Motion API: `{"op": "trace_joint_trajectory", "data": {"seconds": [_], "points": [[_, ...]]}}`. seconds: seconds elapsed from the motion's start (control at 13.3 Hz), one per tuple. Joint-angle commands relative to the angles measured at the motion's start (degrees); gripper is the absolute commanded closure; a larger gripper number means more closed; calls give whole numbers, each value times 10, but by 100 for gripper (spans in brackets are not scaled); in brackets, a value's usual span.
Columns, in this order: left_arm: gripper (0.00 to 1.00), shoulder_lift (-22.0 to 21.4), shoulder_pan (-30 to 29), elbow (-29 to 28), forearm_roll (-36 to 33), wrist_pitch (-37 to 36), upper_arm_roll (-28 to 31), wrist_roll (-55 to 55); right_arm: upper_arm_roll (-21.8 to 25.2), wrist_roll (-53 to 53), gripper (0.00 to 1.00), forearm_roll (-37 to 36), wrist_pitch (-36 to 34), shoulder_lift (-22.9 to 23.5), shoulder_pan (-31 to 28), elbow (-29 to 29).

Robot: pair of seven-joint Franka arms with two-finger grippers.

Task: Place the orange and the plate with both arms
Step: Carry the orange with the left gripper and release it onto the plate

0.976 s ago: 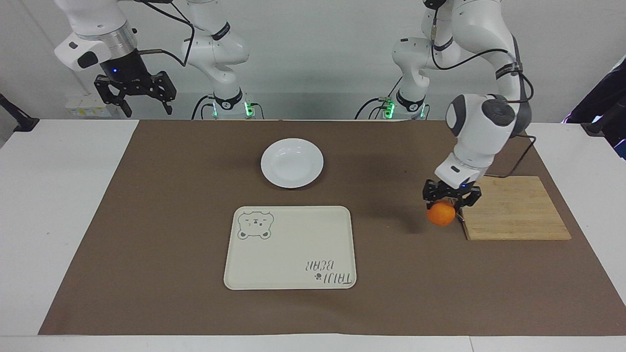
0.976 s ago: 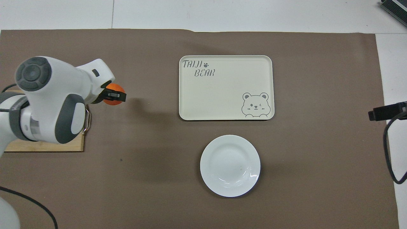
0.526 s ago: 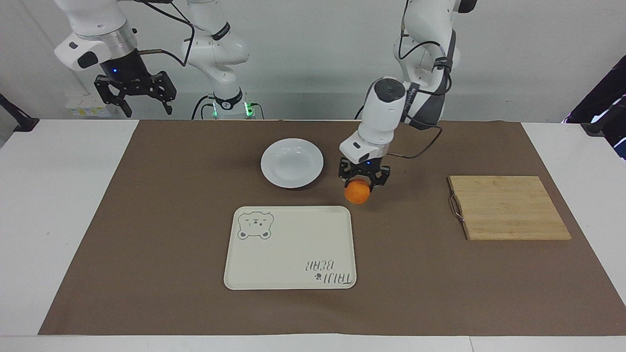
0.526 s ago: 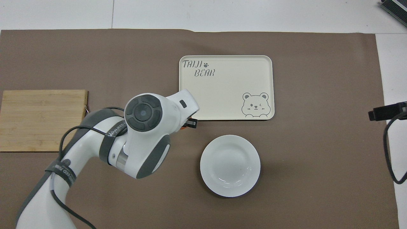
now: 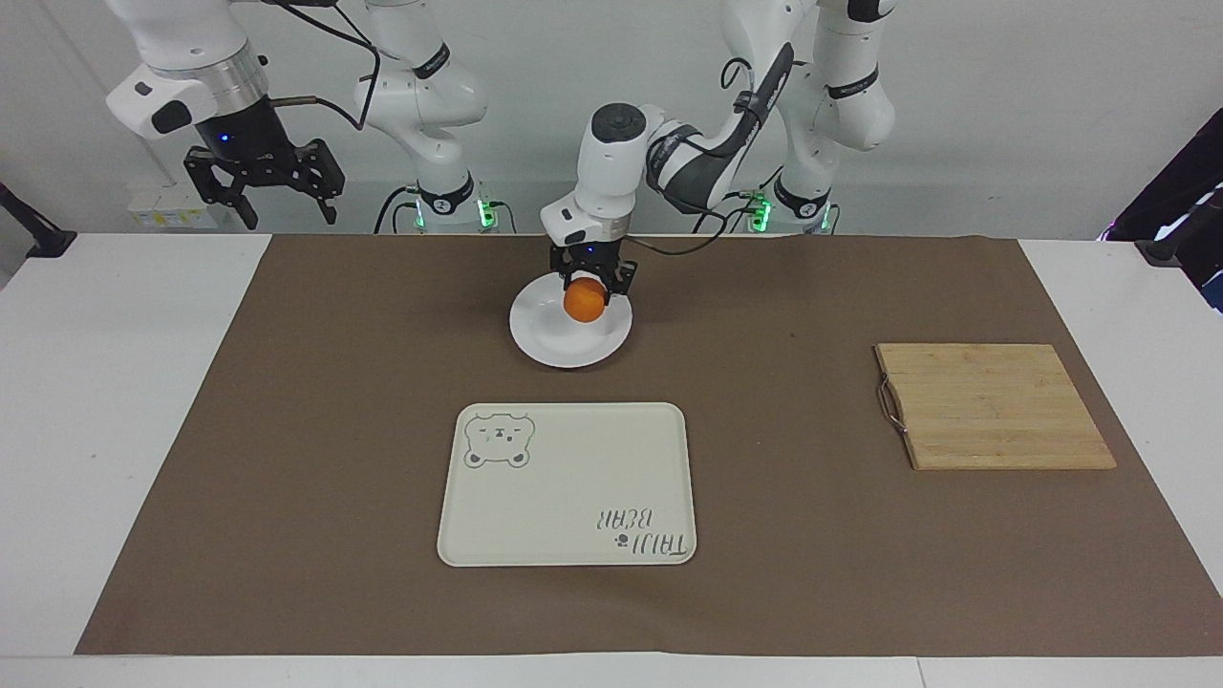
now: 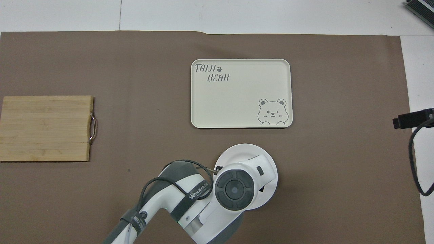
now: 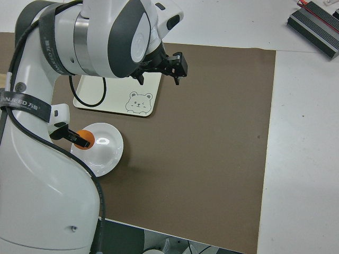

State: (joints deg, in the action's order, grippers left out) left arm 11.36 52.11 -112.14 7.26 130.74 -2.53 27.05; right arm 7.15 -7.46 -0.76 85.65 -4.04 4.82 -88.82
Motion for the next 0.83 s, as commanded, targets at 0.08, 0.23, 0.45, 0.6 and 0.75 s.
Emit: {"op": "trace_joint_trajectory", "data": {"seconds": [0.08, 0.23, 0.45, 0.6, 0.75], "points": [[100, 22, 21, -17, 10, 47, 10, 6, -4, -14, 0, 5, 4, -5, -9, -8], [93, 30, 21, -18, 10, 44, 10, 6, -4, -14, 0, 5, 4, -6, -9, -8], [3, 31, 20, -17, 11, 45, 11, 6, -4, -14, 0, 5, 4, -6, -9, -8], [0, 28, 19, -12, 11, 42, 11, 6, -4, -14, 0, 5, 4, -6, -9, -8], [0, 11, 12, -9, 10, 28, 13, 6, -4, -14, 0, 5, 4, -6, -9, -8]]}}
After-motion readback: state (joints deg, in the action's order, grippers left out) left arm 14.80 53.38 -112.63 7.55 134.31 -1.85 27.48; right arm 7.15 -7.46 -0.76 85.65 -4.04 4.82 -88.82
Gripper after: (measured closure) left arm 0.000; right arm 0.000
